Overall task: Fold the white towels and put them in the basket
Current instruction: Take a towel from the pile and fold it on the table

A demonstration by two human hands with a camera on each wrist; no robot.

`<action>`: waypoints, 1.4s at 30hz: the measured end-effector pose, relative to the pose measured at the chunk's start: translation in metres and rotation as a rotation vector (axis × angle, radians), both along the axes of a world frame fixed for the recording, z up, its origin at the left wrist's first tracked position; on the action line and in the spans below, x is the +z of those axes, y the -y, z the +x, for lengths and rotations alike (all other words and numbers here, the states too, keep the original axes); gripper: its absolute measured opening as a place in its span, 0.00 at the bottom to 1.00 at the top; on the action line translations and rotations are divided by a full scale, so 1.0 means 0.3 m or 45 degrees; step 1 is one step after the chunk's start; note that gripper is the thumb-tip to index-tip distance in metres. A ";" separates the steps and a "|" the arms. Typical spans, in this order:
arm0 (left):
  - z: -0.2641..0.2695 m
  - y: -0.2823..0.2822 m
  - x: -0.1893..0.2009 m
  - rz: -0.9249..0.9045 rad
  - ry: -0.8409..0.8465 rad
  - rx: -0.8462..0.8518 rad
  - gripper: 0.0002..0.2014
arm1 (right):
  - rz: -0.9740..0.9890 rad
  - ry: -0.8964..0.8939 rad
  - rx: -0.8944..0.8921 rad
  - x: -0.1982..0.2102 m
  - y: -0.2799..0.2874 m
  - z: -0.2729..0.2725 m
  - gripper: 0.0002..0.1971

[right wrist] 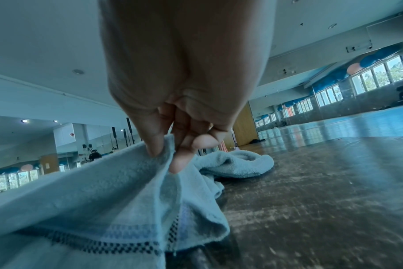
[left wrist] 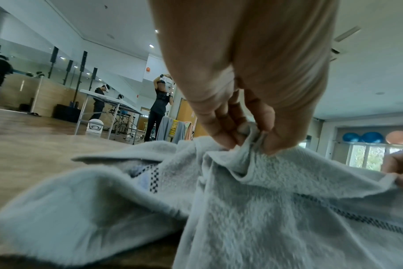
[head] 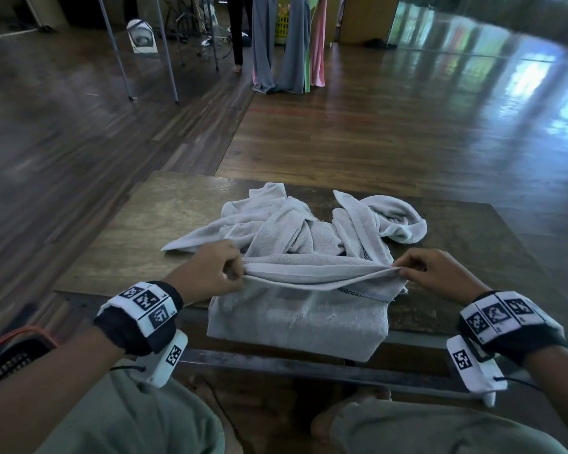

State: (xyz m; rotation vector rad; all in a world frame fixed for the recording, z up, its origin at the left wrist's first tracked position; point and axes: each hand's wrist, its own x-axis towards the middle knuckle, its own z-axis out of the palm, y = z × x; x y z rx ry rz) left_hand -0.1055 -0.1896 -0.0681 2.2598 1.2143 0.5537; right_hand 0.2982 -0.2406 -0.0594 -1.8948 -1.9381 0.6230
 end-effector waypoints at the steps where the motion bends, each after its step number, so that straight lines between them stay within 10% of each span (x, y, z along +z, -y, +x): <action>1: -0.005 0.000 0.018 0.032 0.045 -0.011 0.09 | 0.023 -0.010 0.002 0.015 0.003 -0.003 0.05; 25: -0.111 0.155 0.634 0.012 0.962 0.099 0.04 | 0.591 0.155 0.082 0.736 0.254 -0.100 0.03; 34: -0.139 0.196 0.655 -0.025 0.840 0.097 0.03 | 0.345 -0.076 0.165 0.744 0.301 -0.101 0.01; 42: -0.076 0.039 0.553 0.262 0.053 0.158 0.11 | 0.205 0.114 0.130 0.655 0.134 -0.071 0.02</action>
